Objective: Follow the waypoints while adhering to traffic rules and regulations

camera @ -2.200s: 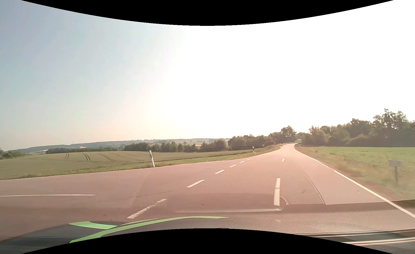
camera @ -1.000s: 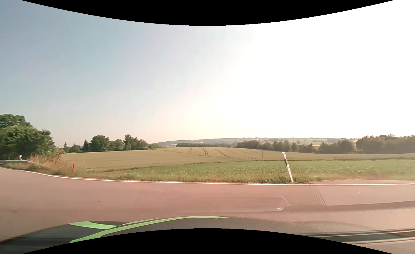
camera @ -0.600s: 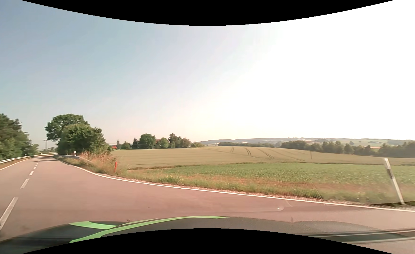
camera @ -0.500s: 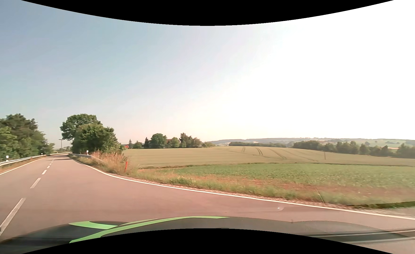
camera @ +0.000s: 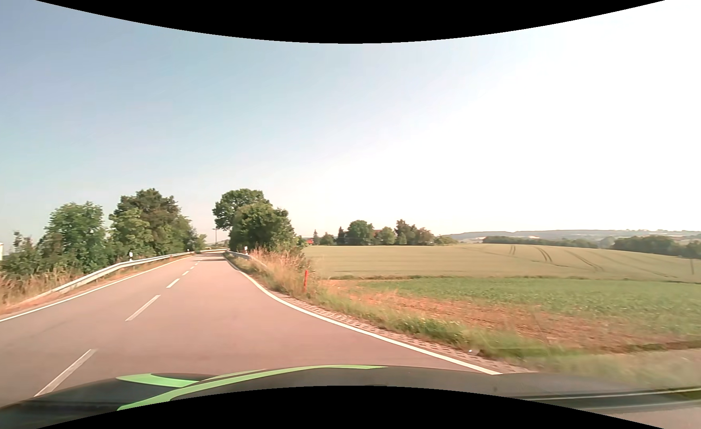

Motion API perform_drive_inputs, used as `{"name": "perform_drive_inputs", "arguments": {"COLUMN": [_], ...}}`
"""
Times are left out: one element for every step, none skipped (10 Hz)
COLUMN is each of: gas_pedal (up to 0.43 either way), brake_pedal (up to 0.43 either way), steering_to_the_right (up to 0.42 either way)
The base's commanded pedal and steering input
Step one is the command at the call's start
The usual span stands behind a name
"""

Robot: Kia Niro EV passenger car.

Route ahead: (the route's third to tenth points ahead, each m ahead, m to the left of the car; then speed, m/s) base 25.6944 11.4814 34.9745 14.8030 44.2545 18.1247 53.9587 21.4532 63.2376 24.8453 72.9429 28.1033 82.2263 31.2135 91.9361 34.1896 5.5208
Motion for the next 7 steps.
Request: {"name": "perform_drive_inputs", "arguments": {"gas_pedal": [0.169, 0.169, 0.177, 0.177, 0.177, 0.189, 0.209], "brake_pedal": [0.000, 0.000, 0.000, 0.000, 0.000, 0.000, 0.000], "steering_to_the_right": [-0.398, -0.380, -0.346, -0.303, -0.263, -0.231, -0.193]}}
